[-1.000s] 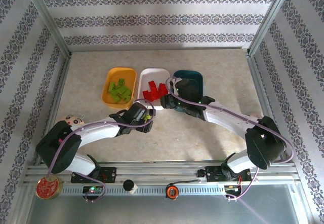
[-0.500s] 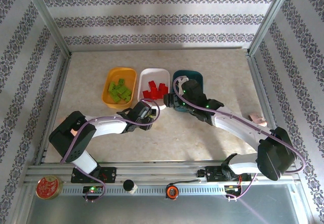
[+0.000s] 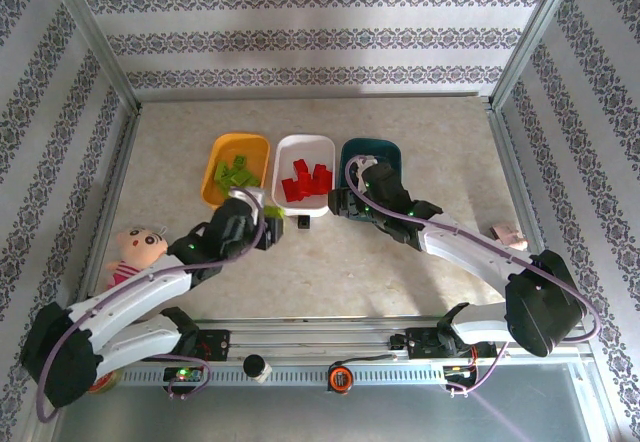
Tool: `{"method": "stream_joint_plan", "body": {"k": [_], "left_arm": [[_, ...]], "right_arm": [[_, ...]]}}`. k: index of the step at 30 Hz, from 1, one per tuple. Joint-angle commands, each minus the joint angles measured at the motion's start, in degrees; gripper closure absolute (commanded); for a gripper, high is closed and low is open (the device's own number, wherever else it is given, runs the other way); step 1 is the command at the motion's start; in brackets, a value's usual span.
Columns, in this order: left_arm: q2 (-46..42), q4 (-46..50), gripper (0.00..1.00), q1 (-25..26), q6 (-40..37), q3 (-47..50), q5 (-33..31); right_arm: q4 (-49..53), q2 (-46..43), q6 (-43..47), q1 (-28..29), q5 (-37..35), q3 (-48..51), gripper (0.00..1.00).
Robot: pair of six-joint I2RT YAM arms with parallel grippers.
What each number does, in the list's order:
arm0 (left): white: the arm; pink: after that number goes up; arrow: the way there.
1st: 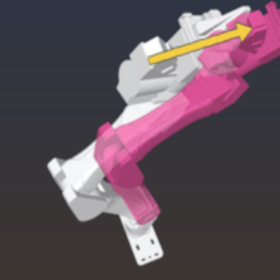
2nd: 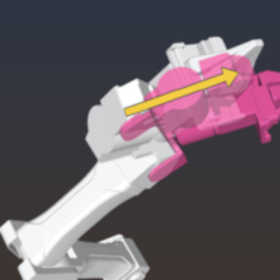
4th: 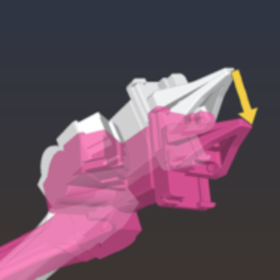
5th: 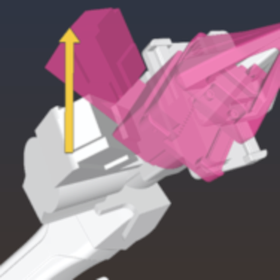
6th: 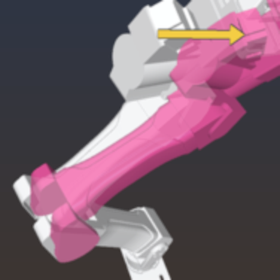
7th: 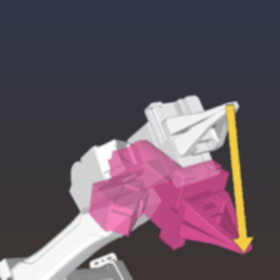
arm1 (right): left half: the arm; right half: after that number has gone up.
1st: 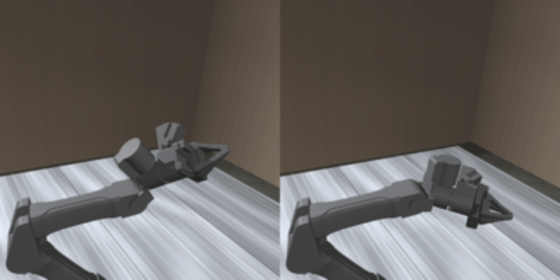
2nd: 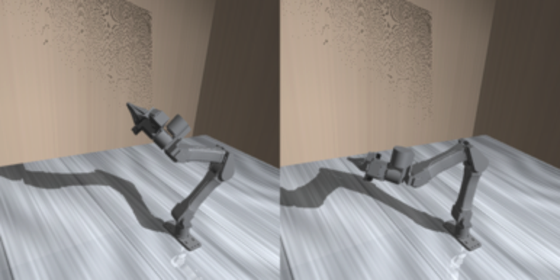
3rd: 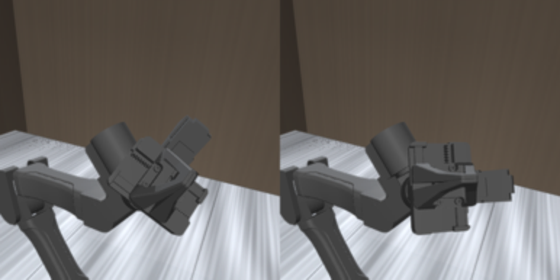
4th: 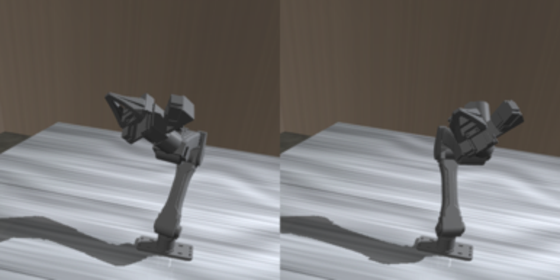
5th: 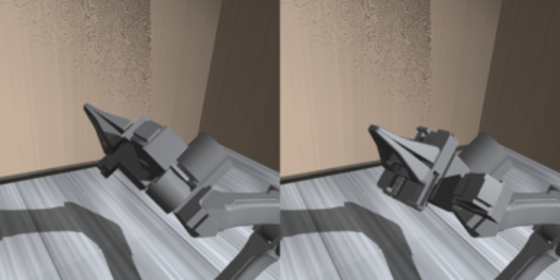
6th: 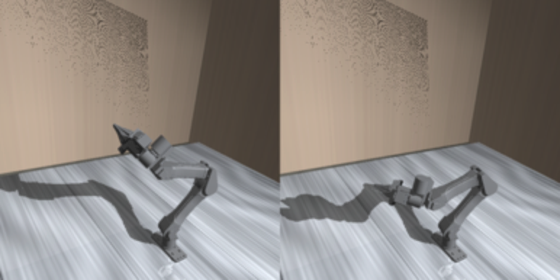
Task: Sort the legos into containers by color
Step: Pick up the lego from the center of the table, then place the lego in the container.
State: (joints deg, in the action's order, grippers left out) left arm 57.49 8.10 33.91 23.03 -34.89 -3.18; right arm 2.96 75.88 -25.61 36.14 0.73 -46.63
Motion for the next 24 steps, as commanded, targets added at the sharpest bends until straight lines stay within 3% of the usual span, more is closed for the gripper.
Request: {"method": "stream_joint_plan", "body": {"k": [1, 5, 15, 20, 24], "left_arm": [[2.5, 3.1, 0.53, -7.6, 1.5, -4.3, 0.6], [12.8, -1.8, 0.53, -15.8, 2.9, -8.8, 4.7], [35.5, -6.4, 0.51, -23.6, 3.6, -22.4, 9.7], [40.4, -7.3, 0.30, -23.7, 4.9, -27.9, 12.7], [39.2, -7.9, 0.24, -23.6, 6.3, -29.4, 15.4]], "right_arm": [[-1.6, -1.3, -1.6, 0.5, -0.4, 2.2, 0.29], [-1.3, -2.3, -1.9, 0.9, -0.9, 3.7, 0.29], [-1.0, -5.0, -2.7, 3.1, -1.9, 8.4, 0.29], [-1.0, -5.0, -3.0, 5.0, -3.2, 9.8, 0.28], [-1.3, -3.7, -3.4, 7.5, -4.6, 9.8, 0.27]]}}
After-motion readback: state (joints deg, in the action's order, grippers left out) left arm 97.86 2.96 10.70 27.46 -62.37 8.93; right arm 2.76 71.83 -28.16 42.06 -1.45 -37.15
